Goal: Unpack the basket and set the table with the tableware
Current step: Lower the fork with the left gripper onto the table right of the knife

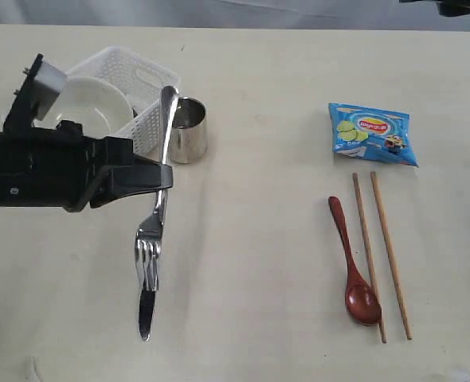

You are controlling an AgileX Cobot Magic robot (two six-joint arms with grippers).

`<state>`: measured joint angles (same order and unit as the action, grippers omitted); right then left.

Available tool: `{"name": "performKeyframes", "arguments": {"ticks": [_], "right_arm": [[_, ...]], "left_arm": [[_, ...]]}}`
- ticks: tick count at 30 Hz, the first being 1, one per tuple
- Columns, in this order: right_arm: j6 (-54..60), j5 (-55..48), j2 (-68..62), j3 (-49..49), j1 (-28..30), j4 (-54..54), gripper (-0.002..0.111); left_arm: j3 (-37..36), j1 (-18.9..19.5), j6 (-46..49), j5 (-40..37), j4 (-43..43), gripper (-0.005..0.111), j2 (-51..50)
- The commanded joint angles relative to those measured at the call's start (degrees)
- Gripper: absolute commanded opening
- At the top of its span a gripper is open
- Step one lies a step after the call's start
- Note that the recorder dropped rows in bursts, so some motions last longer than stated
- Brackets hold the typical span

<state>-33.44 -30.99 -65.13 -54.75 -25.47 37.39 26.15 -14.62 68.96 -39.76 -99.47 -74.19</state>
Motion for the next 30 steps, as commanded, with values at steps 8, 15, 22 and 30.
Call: {"name": "performKeyframes", "arguments": {"ticks": [8, 15, 22, 30], "right_arm": [[0.3, 0.1, -0.1, 0.1, 0.4, -1.0, 0.052], [0.3, -0.9, -0.1, 0.1, 0.4, -1.2, 0.052], [0.4, -0.9, -0.1, 0.1, 0.4, -1.3, 0.052], [0.4, -0.9, -0.1, 0.1, 0.4, -1.4, 0.052]], "left_arm": [[-0.2, -16.0, -20.0, 17.5, -0.5, 0.000, 1.9], [1.2, -16.0, -17.9, 11.3, -0.5, 0.000, -9.5], [5.1, -16.0, -17.3, 10.0, -0.5, 0.000, -18.4], [5.2, -15.9, -13.8, 12.1, -0.5, 0.000, -19.9]]}}
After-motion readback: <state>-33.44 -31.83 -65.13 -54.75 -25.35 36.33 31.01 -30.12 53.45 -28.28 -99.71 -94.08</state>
